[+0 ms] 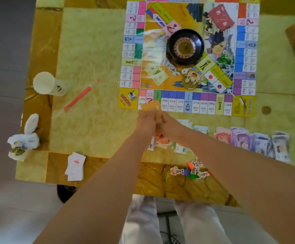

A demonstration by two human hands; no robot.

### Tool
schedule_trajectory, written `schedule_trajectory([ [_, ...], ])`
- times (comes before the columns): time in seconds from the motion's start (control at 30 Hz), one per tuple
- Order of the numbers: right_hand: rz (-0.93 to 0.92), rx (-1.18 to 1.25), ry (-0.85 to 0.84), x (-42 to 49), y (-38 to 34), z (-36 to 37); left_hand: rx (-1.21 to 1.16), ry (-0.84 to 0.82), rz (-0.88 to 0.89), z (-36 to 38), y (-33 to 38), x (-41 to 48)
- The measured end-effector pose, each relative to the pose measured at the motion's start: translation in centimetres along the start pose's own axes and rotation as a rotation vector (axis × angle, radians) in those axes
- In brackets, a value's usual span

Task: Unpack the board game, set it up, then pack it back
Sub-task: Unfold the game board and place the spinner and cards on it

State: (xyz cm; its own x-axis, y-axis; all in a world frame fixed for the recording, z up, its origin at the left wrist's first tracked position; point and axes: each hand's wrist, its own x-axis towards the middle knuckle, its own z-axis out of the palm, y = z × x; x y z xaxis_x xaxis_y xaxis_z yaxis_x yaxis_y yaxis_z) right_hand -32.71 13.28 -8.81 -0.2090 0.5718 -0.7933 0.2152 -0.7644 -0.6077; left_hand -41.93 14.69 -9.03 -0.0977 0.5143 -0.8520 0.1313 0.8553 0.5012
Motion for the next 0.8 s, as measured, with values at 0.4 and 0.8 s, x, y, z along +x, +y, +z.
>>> schedule_trajectory([
  [0.4,0.008,-0.163,0.099,-1.3,-0.2,-10.5,0.364,0.006,0.271,5.7,3.3,0.2],
  [0.8,0.038,0.072,0.245,0.4,0.1,-11.4,0.575,-0.086,0.147,6.0,5.7,2.5],
])
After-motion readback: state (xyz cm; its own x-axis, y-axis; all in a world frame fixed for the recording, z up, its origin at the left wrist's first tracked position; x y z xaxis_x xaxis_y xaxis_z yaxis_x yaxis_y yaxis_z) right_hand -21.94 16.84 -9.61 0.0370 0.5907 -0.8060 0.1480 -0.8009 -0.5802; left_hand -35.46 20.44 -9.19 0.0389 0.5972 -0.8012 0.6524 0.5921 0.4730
